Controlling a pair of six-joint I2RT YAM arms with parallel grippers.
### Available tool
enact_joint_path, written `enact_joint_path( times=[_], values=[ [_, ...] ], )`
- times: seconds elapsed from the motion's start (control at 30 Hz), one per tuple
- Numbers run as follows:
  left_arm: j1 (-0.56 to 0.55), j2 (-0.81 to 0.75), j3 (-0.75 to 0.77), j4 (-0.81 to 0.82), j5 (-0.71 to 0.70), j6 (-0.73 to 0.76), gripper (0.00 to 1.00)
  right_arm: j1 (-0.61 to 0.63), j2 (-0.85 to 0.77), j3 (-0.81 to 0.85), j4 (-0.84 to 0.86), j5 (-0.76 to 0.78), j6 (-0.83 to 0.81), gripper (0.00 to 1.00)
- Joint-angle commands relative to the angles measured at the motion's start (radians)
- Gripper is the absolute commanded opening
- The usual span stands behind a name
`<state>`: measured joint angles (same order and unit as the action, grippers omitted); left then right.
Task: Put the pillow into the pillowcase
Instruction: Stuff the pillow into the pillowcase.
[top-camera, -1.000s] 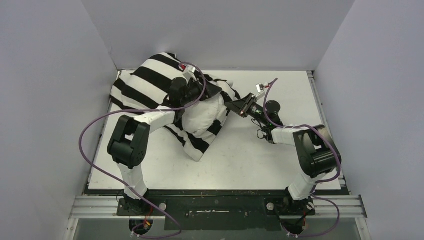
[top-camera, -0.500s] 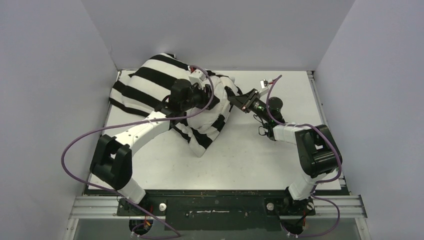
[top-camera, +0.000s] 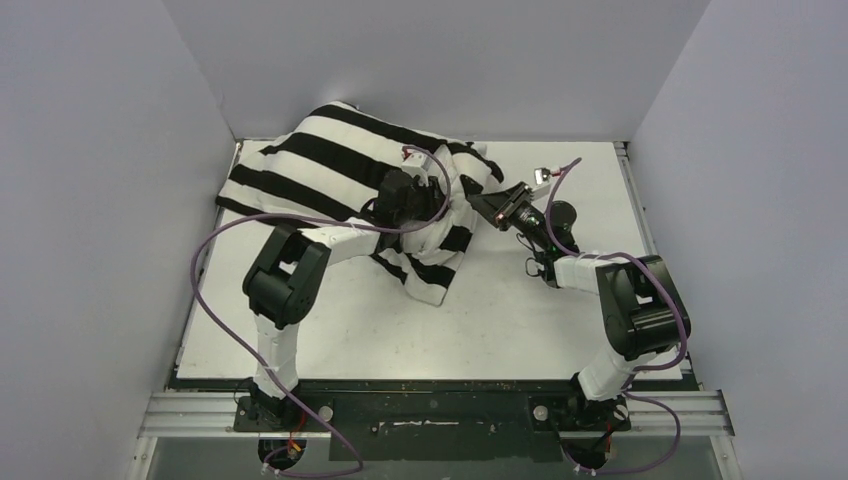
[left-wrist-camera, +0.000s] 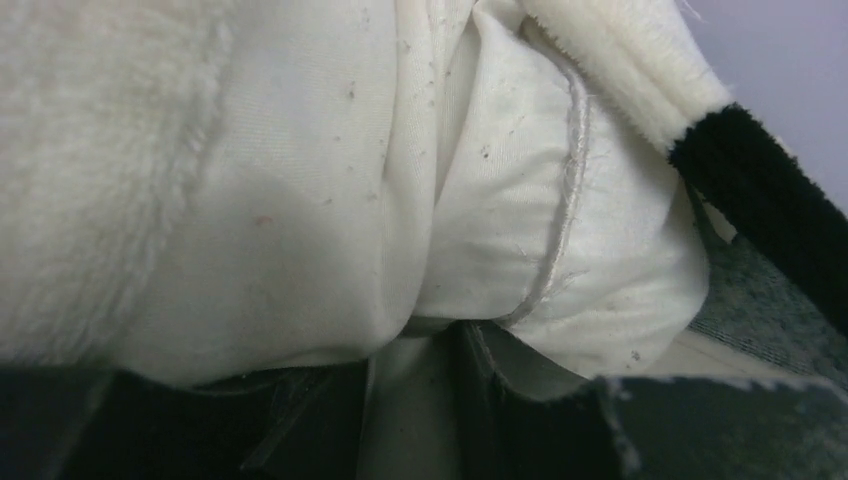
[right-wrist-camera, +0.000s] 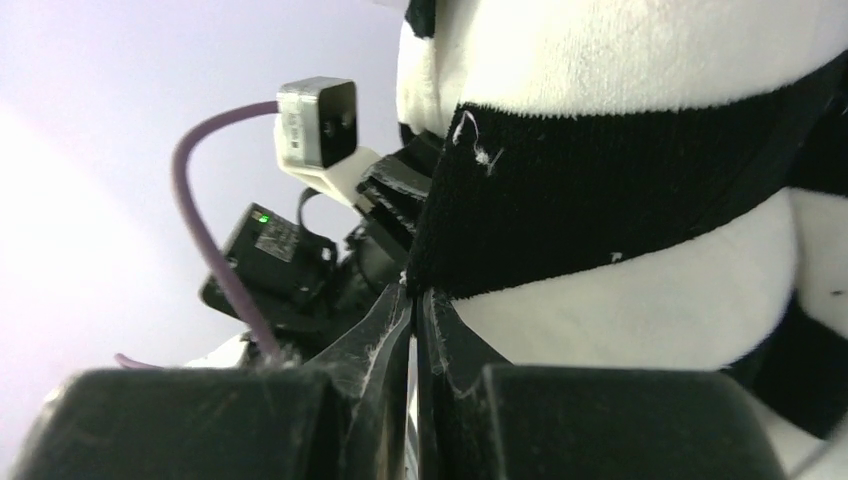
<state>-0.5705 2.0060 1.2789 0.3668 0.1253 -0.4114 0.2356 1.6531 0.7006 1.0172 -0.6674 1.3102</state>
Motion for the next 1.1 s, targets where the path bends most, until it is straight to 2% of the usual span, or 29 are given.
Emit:
enact_joint_path(
  times=[0.0,0.03,0.1,0.17,0.27,0.33,0.4,0.47,0.53,0.73,0.87,1.07],
  values=[
    [0.022,0.174,-0.017,0.069,-0.201,-0.072,0.33,0.047,-0.091,0.121,0.678,-0.270,0.285,0.00],
    [0.015,0.188,-0.014,0.105,-0.216,-0.087,0.33,0.037,-0.046,0.155,0.744,-0.271,0.353,0.00],
    [0.003,0.219,0.013,0.156,-0.226,-0.113,0.33,0.011,0.025,0.241,0.763,-0.269,0.436,0.00],
    [-0.007,0.221,0.018,0.190,-0.233,-0.146,0.33,-0.018,0.052,0.308,0.677,-0.289,0.380,0.00],
    [-0.021,0.155,-0.024,0.237,-0.214,-0.163,0.38,-0.055,0.001,0.355,0.197,-0.303,0.101,0.00],
    [-0.017,0.076,-0.070,0.269,-0.170,-0.196,0.42,-0.061,-0.068,0.384,-0.209,-0.274,-0.196,0.00],
    [-0.001,-0.014,-0.110,0.286,-0.132,-0.217,0.43,-0.054,-0.142,0.406,-0.599,-0.146,-0.439,0.09],
    [0.013,-0.106,-0.124,0.262,-0.125,-0.236,0.44,-0.050,-0.208,0.386,-0.755,-0.028,-0.537,0.18],
    [0.015,-0.189,-0.113,0.227,-0.088,-0.216,0.44,-0.049,-0.267,0.359,-0.856,0.095,-0.581,0.23],
    [0.005,-0.333,-0.092,0.103,-0.031,-0.155,0.45,0.018,-0.325,0.295,-1.003,0.247,-0.629,0.30],
    [-0.005,-0.360,-0.112,-0.028,-0.012,-0.051,0.46,0.087,-0.329,0.214,-0.964,0.317,-0.573,0.34],
    [-0.018,-0.344,-0.153,-0.049,0.098,-0.014,0.46,0.130,-0.257,0.164,-0.908,0.379,-0.473,0.33]
  ],
)
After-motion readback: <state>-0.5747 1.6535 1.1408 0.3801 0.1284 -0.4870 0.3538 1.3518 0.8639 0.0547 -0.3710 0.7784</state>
